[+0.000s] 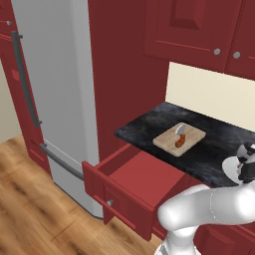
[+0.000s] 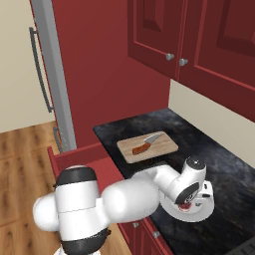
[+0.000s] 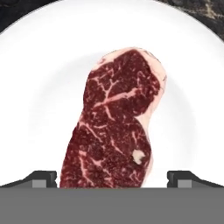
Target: Pick up the knife from the drawer and place it on the cutting board. Then place the meat from the plate to the cutting board.
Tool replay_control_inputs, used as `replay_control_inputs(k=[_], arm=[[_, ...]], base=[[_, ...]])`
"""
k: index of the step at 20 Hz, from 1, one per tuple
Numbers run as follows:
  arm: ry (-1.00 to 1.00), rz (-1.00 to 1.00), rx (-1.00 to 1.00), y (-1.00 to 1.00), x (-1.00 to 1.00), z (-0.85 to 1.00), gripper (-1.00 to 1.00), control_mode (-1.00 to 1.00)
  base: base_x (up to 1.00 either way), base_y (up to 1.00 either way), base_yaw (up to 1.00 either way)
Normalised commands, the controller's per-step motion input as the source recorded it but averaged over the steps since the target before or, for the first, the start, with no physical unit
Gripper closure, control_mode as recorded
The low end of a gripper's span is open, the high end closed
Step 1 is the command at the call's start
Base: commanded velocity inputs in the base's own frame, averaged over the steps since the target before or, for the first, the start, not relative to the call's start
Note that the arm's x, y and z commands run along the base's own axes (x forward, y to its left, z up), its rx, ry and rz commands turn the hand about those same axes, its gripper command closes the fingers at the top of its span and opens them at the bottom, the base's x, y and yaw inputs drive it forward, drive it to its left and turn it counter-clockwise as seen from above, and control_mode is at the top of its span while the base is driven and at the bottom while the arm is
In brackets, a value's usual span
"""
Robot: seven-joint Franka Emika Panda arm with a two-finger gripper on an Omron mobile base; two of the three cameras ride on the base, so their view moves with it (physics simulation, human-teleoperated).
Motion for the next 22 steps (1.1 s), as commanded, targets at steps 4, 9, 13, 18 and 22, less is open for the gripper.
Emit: replay_control_inputs(k=[4, 9, 13, 18, 22], arm=[[0.00, 0.00, -0.02, 0.18, 0.01, -0.28, -1.00, -1.00], [0.00, 0.00, 0.00, 0.04, 0.15, -0.28, -1.00, -1.00], [0.00, 0.00, 0.00, 0.03, 0.14, -0.38, -1.00, -1.00], [0.00, 0.00, -0.11, 0.56, 0.02, -0.64, 1.00, -1.00], [0.05, 0.00, -0.16, 0.79, 0.03, -0.97, 1.00, -1.00]], base=[[0.00, 0.00, 0.00], [0.00, 0.00, 0.00], [0.00, 0.00, 0.00], [0.00, 0.00, 0.00], [0.00, 0.00, 0.00]])
